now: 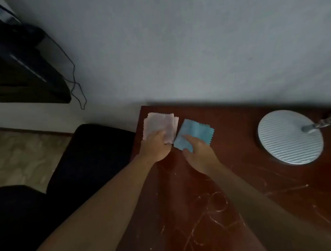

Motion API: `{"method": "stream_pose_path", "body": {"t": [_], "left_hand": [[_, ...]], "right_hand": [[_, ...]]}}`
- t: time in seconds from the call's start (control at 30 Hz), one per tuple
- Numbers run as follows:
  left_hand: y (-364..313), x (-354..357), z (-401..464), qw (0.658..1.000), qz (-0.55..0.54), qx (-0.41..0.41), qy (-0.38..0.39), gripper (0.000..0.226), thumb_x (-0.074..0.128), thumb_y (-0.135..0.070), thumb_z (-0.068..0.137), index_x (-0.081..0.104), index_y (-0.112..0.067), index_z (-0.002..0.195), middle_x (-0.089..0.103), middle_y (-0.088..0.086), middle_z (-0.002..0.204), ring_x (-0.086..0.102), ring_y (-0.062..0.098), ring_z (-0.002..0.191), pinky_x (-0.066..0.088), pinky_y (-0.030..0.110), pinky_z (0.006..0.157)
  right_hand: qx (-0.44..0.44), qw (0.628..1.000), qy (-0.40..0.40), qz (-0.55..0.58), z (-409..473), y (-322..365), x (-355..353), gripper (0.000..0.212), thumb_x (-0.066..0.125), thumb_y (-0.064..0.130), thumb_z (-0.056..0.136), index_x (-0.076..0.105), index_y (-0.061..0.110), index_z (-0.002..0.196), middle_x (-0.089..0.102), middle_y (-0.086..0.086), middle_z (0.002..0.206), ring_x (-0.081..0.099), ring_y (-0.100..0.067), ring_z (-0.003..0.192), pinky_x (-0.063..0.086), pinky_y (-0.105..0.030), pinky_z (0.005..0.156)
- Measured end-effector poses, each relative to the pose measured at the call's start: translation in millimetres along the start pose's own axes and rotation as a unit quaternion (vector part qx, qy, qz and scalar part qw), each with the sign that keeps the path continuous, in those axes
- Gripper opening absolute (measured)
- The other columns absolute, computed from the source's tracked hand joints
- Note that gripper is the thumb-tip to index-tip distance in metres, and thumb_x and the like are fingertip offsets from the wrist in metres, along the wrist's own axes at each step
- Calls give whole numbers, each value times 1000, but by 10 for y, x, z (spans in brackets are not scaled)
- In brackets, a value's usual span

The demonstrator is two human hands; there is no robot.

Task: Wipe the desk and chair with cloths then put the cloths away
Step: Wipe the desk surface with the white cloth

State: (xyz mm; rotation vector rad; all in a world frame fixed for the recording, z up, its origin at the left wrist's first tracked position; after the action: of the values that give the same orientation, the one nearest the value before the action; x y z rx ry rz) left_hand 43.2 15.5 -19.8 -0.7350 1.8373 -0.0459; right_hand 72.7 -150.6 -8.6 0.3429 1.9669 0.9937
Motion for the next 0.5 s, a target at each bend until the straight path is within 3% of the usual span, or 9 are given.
{"method": "stream_pose_path", "body": {"t": [0.13,0.2,0.3,0.37,0.4,0.47,0.5], "left_hand": [[78,399,103,991,99,-47,71,64,45,-38,97,17,-26,154,14,2,162,19,27,147,25,53,112],[68,526,118,991,121,-35,49,64,43,-37,98,14,-27,153,8,4,163,12,28,149,23,55,113],[115,615,59,991,135,-20,-5,63,43,-33,96,16,-27,153,12,5,162,11,26,150,27,54,111],[110,623,-33,990,141,5,-26,61,47,-30,93,27,-27,150,23,3,159,22,23,146,32,49,106],[96,618,-82,990,131,19,-40,59,50,-28,90,35,-26,147,31,1,155,30,22,142,35,47,103],[80,570,-175,997,51,32,-55,50,54,-24,88,51,-25,138,49,-4,144,46,19,131,42,42,101],[70,538,-217,999,-11,28,-43,44,55,-24,89,58,-26,133,57,-7,137,53,17,125,45,41,101]], "right_hand": [[10,975,93,-202,-1,-471,273,57,44,29,99,26,25,153,25,0,161,15,-20,150,22,-48,119],[7,955,103,-277,46,-641,296,58,35,35,102,14,28,156,9,7,165,0,-14,152,9,-54,120],[33,939,78,-334,188,-747,227,58,30,36,103,10,27,157,5,8,165,-4,-17,152,3,-62,117],[51,926,37,-373,288,-689,149,56,35,30,98,27,21,153,24,-1,161,11,-28,151,9,-63,115],[24,926,-8,-377,327,-590,110,50,38,27,94,43,16,143,42,-8,150,28,-34,144,19,-61,113],[-80,943,-77,-313,377,-326,130,44,33,23,85,66,7,111,67,-15,110,58,-40,111,42,-52,96],[-136,950,-87,-268,386,-185,184,45,31,22,83,69,5,102,69,-15,98,62,-39,98,48,-48,87]]}}
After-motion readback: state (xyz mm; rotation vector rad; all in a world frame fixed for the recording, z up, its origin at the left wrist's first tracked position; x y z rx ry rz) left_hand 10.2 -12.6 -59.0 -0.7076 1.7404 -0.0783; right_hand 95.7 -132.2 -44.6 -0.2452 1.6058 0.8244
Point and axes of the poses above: each hand's wrist, its own z-axis towards the middle knuckle, its own x-axis out of the palm, y = z × x, the point moved 5 cm from there along z, towards the middle knuckle
